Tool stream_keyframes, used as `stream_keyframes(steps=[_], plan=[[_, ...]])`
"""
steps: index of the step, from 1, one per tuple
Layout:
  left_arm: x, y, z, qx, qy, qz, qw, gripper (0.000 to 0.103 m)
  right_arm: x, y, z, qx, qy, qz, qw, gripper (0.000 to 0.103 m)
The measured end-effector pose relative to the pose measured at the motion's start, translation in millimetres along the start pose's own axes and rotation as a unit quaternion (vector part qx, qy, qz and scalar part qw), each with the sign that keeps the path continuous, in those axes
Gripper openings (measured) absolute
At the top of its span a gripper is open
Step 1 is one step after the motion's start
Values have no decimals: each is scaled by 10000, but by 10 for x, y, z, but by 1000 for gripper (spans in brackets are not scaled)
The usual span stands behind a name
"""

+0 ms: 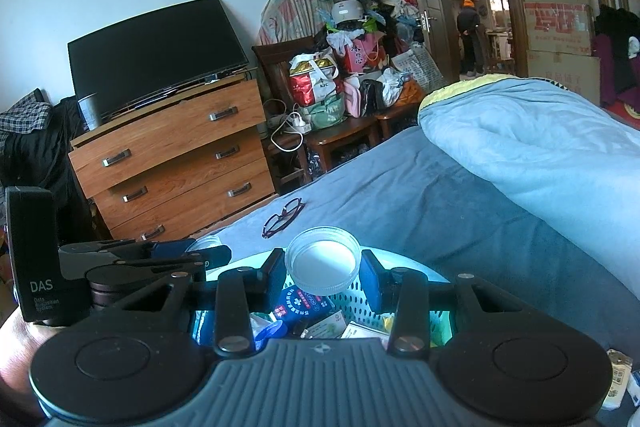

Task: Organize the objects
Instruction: 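Open both tools to drop the white lids into the basket, then move both tools back to the caps and grasp a white lid with each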

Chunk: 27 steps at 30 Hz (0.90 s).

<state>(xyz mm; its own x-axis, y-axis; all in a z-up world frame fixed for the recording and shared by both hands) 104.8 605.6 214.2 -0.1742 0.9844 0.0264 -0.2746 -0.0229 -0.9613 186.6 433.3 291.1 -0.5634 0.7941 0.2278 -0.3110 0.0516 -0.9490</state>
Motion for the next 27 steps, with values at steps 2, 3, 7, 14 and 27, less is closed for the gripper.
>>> stream_keyframes(steps=[2,3,7,14,27], plan=[[37,-19,-3,-88,-49,72,9999,76,5,-13,-1,-65,85,137,9998,72],[54,-38,9,-186,-60,125,9997,103,-9,-40,19,-181,164,185,9995,85],[88,-83,27,-337,-105,54,9994,103,-56,-105,69,-362,188,43,9992,92],[29,-150,88,-445,-84,40,9990,103,-148,-138,159,-462,216,-50,9987,91],[-1302,-346,604,-1144,1494,128,9820,103,-1350,780,2000,-1126,1827,239,9764,93]])
Point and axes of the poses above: each gripper's, at about its wrist camera, not at the fingertips, and z roughly against the way its jaws point, x to its left, y to its underside, the point moved 10 cm from there along -z, roughly the way its jaws point, and after that the axes turned 15 degrees about -x, right-handed, at the moved point
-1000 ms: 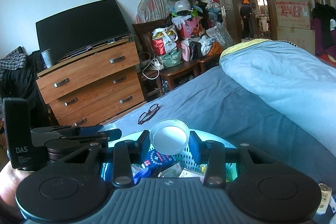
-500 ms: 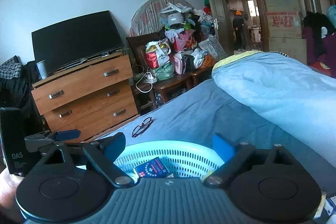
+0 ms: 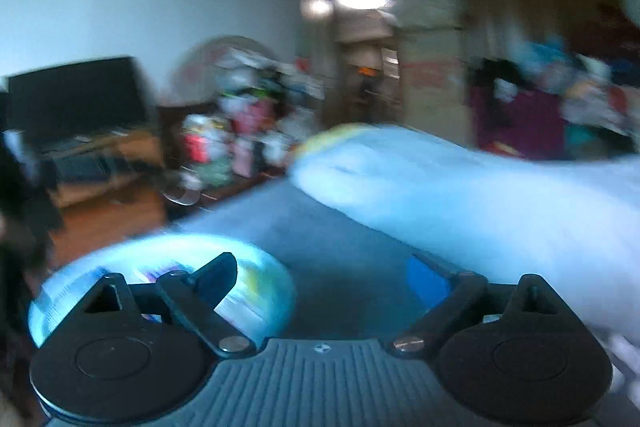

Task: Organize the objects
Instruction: 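Move both tools back to the caps and grasp a white lid with each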

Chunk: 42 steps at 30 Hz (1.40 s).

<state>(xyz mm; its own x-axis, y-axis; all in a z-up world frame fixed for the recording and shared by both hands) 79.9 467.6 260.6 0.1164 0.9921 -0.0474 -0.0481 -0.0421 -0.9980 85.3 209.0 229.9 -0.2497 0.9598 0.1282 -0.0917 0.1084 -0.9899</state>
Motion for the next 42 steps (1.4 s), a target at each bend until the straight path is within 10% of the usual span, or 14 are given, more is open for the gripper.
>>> stream_keyframes(steps=[8,14,20,22,25,36,42], plan=[[-1475,676,81,399,1439,-12,9888,103,-1277,1310,842,1215,1101,-114,9864,83],[-2202,1575,192,1219,2347,-408,9635,102,-2593,1519,1020,1025,2511,-220,9623,83],[-2434,2027,107,1562,2544,-543,9529,102,-3519,1765,629,1265,2985,-145,9459,83],[-2425,2125,64,1653,2524,-553,9518,102,-3633,1803,497,1300,2957,-116,9463,80],[-2425,2211,-97,1757,2505,-567,9504,102,-3650,1855,403,1452,2881,-56,9465,42],[-3105,2827,-843,1855,3011,-939,9306,71,-3145,1893,1036,1103,2543,-818,9573,43],[-3239,3003,-1037,1890,3042,-1016,9281,73,-3206,1905,964,1094,2550,-846,9570,43]])
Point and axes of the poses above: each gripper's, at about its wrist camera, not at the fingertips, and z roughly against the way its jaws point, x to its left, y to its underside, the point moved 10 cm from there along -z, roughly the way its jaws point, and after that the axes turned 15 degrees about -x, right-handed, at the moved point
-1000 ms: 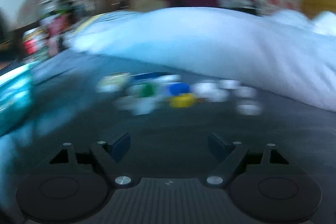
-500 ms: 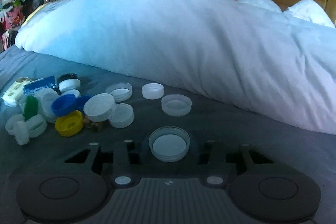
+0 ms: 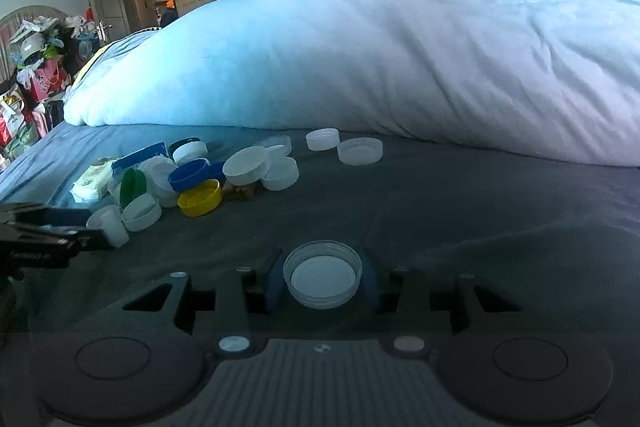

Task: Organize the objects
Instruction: 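Move both tools back to the caps and grasp a white lid with each, then carry both white lids over the blue basket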

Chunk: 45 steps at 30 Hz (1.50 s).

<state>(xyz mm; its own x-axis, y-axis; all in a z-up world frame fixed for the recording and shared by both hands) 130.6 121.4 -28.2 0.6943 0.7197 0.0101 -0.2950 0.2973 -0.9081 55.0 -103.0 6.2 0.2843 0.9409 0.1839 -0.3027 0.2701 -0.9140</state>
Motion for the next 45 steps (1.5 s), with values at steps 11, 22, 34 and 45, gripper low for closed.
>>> stream_keyframes(steps=[11,22,34,45], plan=[[-107,37,330,88,-35,109,9999,40,51,-87,54,-151,-53,40,9999,43],[-53,99,1209,127,-584,399,9974,40,306,-171,405,-204,-334,43,9992,43],[853,-1376,2553,-1568,-2210,252,9623,40,1443,-1435,776,-1085,-1351,284,9845,43],[2489,-1654,4063,-1632,-4115,736,8937,40,3735,-2398,989,-1062,-3132,532,9422,43]])
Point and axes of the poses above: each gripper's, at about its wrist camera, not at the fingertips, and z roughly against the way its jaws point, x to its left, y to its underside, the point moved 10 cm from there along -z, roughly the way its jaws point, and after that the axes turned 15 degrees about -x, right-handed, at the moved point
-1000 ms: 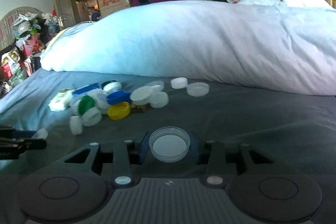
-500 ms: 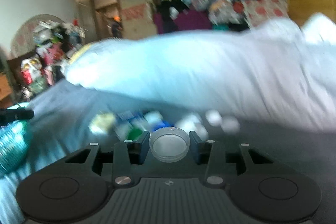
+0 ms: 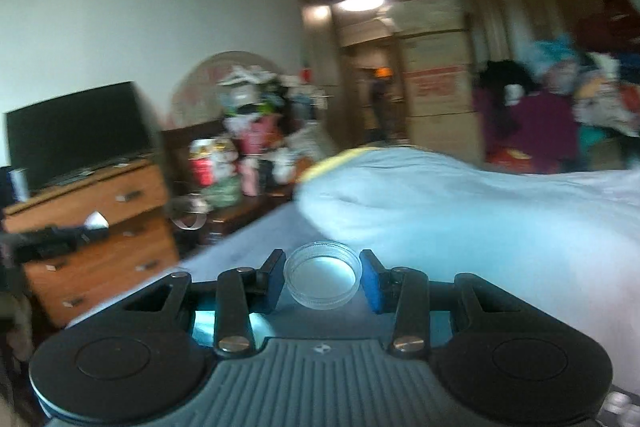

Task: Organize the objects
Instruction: 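Carry both white lids over the blue basket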

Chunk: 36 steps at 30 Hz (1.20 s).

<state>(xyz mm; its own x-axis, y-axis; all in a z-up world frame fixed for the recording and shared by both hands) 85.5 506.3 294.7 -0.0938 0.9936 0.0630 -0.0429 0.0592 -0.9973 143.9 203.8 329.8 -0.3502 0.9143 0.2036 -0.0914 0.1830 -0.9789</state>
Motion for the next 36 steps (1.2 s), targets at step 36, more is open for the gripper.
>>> stream_keyframes(steps=[36], plan=[[768,833,-265,1132,-364,201,9927,40,1763,539,-1157,1133,-1069,80,9878,43]])
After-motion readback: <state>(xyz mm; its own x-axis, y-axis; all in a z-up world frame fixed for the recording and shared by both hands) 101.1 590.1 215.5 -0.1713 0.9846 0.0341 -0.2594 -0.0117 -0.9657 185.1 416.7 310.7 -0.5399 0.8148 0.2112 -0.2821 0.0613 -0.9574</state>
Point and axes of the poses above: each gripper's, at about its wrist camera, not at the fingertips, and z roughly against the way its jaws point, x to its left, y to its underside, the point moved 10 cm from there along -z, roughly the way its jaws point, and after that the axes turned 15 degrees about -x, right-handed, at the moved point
